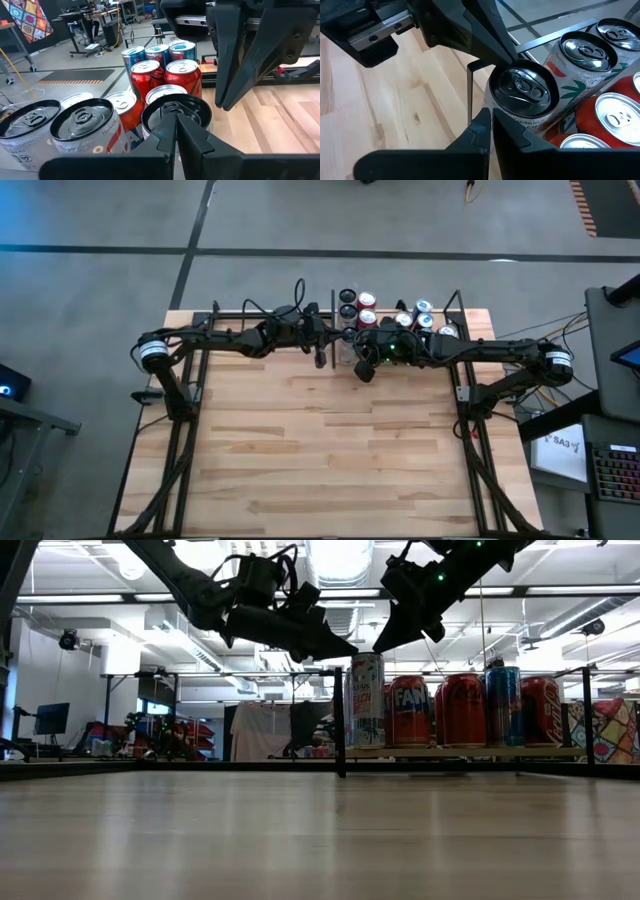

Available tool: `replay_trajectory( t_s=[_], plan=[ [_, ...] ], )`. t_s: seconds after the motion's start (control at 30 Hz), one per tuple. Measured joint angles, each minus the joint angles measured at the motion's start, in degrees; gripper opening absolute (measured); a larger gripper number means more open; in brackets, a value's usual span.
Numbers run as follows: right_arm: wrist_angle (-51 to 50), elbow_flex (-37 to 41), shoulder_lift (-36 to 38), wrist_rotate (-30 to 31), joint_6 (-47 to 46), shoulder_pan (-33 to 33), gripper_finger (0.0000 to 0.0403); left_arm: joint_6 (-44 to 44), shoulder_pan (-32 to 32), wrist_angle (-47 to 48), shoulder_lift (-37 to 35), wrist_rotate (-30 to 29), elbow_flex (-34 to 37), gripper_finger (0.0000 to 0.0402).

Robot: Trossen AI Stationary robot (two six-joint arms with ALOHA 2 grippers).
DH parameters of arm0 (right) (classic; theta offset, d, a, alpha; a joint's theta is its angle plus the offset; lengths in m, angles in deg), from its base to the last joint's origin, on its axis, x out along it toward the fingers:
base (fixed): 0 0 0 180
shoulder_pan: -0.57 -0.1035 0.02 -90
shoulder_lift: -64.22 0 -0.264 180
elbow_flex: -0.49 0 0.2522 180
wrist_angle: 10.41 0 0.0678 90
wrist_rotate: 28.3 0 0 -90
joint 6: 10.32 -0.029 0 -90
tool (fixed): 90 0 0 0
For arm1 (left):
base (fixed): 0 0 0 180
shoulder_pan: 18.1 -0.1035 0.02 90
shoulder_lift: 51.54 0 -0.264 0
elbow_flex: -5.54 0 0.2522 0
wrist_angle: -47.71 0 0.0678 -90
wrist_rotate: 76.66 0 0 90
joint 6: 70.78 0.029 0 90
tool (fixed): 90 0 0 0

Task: Place canned beverage on shelf
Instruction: Put the white soda can on the shelf aligned with the other white soda cans

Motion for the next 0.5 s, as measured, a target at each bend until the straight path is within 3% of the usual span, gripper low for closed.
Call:
replay_trajectory(
  t_s=[0.5],
  plan=[
    [-0.2, 0.0, 0.0, 2.1, 0.1, 0.1, 0.0009, -3.4, 0.1, 0.2, 0.1, 0.5, 0.0, 0.0000]
  ],
)
